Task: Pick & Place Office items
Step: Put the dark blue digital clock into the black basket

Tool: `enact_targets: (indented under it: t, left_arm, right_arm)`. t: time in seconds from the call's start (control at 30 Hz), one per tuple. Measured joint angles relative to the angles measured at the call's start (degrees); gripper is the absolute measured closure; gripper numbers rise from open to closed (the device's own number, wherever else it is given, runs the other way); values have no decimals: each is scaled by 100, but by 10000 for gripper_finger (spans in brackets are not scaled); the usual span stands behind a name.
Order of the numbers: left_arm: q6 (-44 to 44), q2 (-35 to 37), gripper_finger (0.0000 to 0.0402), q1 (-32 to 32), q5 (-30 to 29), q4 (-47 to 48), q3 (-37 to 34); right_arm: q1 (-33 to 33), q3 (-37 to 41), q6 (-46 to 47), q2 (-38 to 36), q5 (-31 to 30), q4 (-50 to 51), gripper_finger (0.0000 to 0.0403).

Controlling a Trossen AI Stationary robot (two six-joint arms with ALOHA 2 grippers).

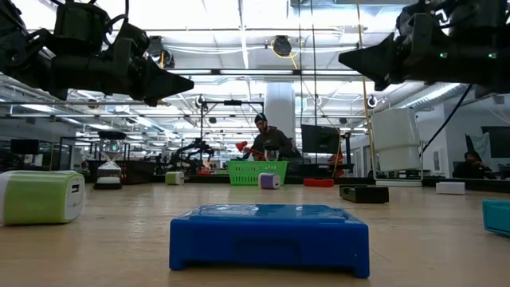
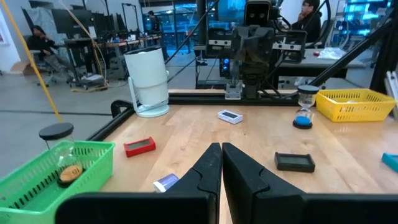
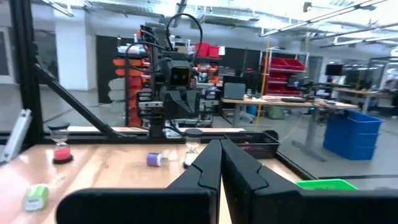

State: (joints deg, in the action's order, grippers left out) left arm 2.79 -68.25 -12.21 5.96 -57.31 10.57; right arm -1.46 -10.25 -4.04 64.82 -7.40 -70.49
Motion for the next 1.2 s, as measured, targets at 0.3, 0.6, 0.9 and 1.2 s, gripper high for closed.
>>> enact_targets:
  t: [0.3, 0.6, 0.9, 1.2]
  left_arm:
    - [-556, 0, 380, 3, 4, 76, 27]
    - [132, 81, 381, 631, -434, 3316, 1406]
    - [-43, 83, 393, 2037, -643, 6611, 3172]
    - [-2680, -119, 305, 3458, -1497, 8983, 3774]
  right_arm:
    - [-325, -1145, -165, 112, 4, 2183, 399]
    - [-528, -1295, -299, 514, 17, 2355, 399]
    - [-876, -1573, -479, 796, 384, 2192, 399]
    - [-1059, -2067, -434, 1330, 760, 2194, 399]
